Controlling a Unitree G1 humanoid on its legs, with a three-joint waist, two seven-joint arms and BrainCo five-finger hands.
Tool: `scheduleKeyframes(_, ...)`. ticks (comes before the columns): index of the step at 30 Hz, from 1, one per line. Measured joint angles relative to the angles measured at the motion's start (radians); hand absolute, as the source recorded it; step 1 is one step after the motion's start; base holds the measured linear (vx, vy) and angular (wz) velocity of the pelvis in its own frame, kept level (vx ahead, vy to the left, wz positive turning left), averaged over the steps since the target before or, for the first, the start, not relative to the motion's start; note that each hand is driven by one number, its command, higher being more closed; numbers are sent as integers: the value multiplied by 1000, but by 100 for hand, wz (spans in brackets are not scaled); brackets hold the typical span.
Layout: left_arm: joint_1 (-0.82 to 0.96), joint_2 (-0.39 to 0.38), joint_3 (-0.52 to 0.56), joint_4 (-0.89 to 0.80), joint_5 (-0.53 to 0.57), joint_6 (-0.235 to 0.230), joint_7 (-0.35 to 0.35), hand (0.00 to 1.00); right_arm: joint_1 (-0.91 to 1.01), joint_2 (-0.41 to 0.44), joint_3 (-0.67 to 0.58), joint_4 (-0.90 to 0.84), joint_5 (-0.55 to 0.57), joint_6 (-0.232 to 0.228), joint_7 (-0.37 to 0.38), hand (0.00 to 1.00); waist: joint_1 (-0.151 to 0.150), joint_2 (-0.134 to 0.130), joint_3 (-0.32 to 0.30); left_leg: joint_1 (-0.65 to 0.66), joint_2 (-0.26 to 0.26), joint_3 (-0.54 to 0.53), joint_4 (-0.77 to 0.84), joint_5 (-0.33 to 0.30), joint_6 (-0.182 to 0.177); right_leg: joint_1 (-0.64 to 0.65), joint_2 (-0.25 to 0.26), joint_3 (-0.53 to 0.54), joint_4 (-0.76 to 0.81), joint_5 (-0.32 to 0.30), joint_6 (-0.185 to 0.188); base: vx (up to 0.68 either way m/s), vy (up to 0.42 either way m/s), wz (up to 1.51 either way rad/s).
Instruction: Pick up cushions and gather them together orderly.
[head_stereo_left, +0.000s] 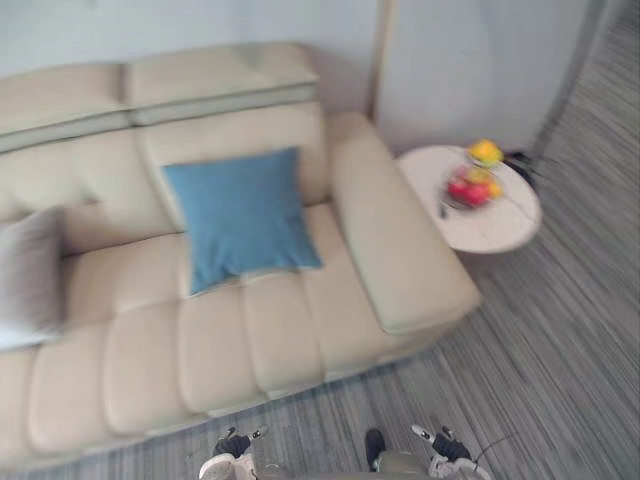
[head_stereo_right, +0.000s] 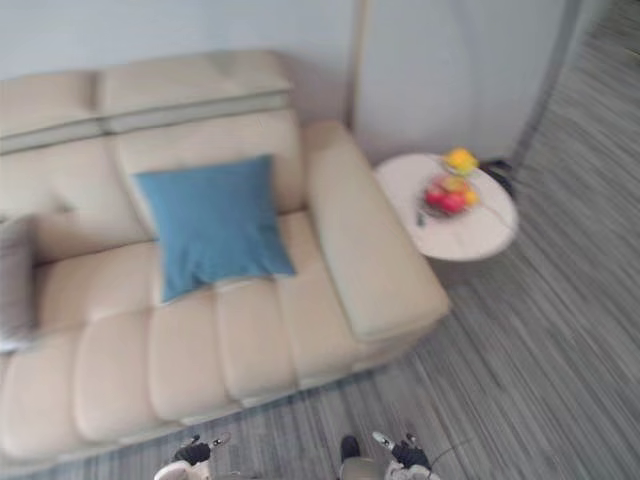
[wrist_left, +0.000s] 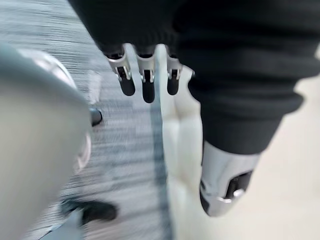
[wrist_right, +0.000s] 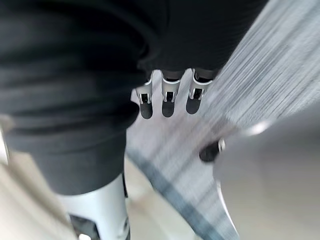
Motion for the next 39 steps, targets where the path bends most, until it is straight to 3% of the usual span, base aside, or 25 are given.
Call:
scheduleKeyframes(1,-5,-2,-17,-6,-1,-1,0,0,12,3,1,2,0,1,0,0,0,-11,-2,21,-7,59,2,-4,-6,3,-73,-230,105,-99,-46,-37,-202,-149)
scheduleKeyframes(3,-3,-2,-41,-7,-5,-1,0,0,12,2,-1,2,-9,-1,-1,0,0,-16,-1,43,1,125,44,-19,-14,16,-158,-443,185,-180,-91,41,-222,-123)
scheduleKeyframes(4,-6,-1,-46,-4,-8,0,0,0,12,-4,-2,3,-32,0,-1,0,-3,-21,4,62,15,151,88,-54,-31,24,-152,-456,205,-210,-125,57,-210,-111)
scheduleKeyframes(5,-10,-2,-44,-1,-8,0,0,0,8,-4,-2,1,-39,0,-1,0,-5,-12,16,72,19,153,95,-62,-37,31,-132,-439,200,-211,-123,53,-217,-110)
scheduleKeyframes(6,-14,-6,-44,4,-8,2,-1,0,0,-9,0,4,-40,0,-1,0,0,4,22,85,38,156,115,-58,-33,38,-72,-381,159,-217,-112,60,-195,-136)
scheduleKeyframes(7,-3,-3,-43,6,-8,0,-1,0,-8,-16,2,6,-40,0,1,0,24,21,16,72,111,146,231,-30,5,69,-20,-366,95,-259,-48,129,-261,-138)
scheduleKeyframes(8,0,-6,-39,5,-9,0,-1,0,-8,-16,1,4,-40,0,1,0,25,28,20,53,142,135,282,-17,22,66,-33,-382,134,-279,-68,219,-206,-73)
scheduleKeyframes(9,-3,-8,-18,-2,-10,-7,-5,0,3,-7,-5,0,-39,-3,0,0,-6,0,22,-8,216,62,524,-11,-5,86,-106,-330,238,-319,-101,231,-159,-25)
scheduleKeyframes(10,-12,-10,8,-6,-21,-10,-6,0,-1,-12,-13,4,-32,3,-1,0,-1,4,38,-22,255,23,611,-16,4,92,-70,-284,251,-320,-108,185,-155,-50)
scheduleKeyframes(11,-9,-26,40,-18,-44,-13,-8,0,0,-14,-15,5,-36,6,-3,0,3,21,42,-89,277,-77,749,-40,46,121,-33,-248,220,-319,-116,109,-176,-100)
scheduleKeyframes(12,-9,-31,46,-22,-54,-18,-8,0,-5,-10,-10,4,-36,6,-2,0,7,19,42,-176,222,-202,781,-58,27,142,-16,-214,185,-307,-115,66,-170,-92)
scheduleKeyframes(13,-9,-31,46,-25,-62,-21,-8,0,-7,-10,-10,4,-35,6,-1,0,7,20,42,-200,202,-234,777,-64,20,152,-7,-201,167,-302,-115,123,-207,-108)
scheduleKeyframes(16,-3,-36,48,-62,-114,-31,-7,0,-14,-5,-4,21,-36,7,0,0,55,19,44,-317,54,-426,530,-96,17,253,88,-8,7,-230,-121,161,-112,-174)
scheduleKeyframes(20,-1,-41,53,-71,-126,-42,-9,0,-21,-7,27,22,-36,7,0,0,62,19,43,-376,-19,-619,353,-70,29,288,139,160,-9,-232,-116,168,69,-167)
scheduleKeyframes(22,1,-39,53,-76,-125,-42,-12,0,-15,-7,25,26,-36,8,1,0,63,12,36,-394,-34,-646,292,-40,72,299,154,258,-14,-235,-110,247,119,-140)
scheduleKeyframes(24,9,-31,53,-73,-124,-40,-24,0,10,-1,15,37,-36,8,3,0,67,-4,0,-348,-57,-610,229,28,59,309,145,359,0,-249,-85,446,212,-136)
scheduleKeyframes(26,9,-23,52,-73,-123,-40,-27,0,26,13,0,41,-36,8,6,0,65,-28,-14,-306,-69,-550,187,30,57,298,121,370,37,-263,-42,475,187,-98)
scheduleKeyframes(28,2,-21,49,-57,-116,-35,-28,0,15,17,-32,35,-36,7,18,0,71,-32,-13,-182,-52,-405,109,24,67,182,63,270,304,-287,154,343,168,-145)
scheduleKeyframes(29,3,-20,46,-53,-116,-32,-28,0,13,17,-37,35,-36,7,20,0,73,-26,-10,-154,-52,-384,98,24,68,166,39,231,354,-290,165,256,162,-141)
scheduleKeyframes(30,6,-19,35,-49,-116,-31,-27,0,9,17,-46,35,-36,7,22,0,77,-18,-6,-113,-51,-358,83,24,68,157,-1,170,404,-296,153,173,120,-123)
scheduleKeyframes(31,8,-11,-5,-38,-116,-32,-26,0,5,17,-62,35,-36,7,22,0,71,-13,-6,-37,-49,-305,56,24,68,147,-103,-2,450,-312,120,213,138,-114)
scheduleKeyframes(34,-11,15,-47,-24,-116,-34,-26,0,-25,16,-67,47,-37,7,21,0,59,-12,-8,11,-40,-221,5,24,68,64,-223,-292,359,-289,36,198,36,-97)
scheduleKeyframes(35,-15,21,-47,-17,-116,-33,-26,0,-32,16,-70,52,-37,7,21,0,57,-15,-7,11,-39,-213,3,24,68,48,-224,-326,307,-258,24,266,-120,-94)
scheduleKeyframes(36,-17,44,-48,12,-114,-28,-26,0,-43,11,-77,75,-37,7,21,0,57,-35,-6,23,-58,-197,2,20,62,27,-213,-350,181,-137,-67,210,-141,-83)
scheduleKeyframes(39,-4,7,-50,54,-84,-12,-27,0,-41,-47,-145,98,-37,9,17,0,54,39,10,48,-10,-212,71,42,26,56,-142,-284,158,-160,-73,279,-186,-89)
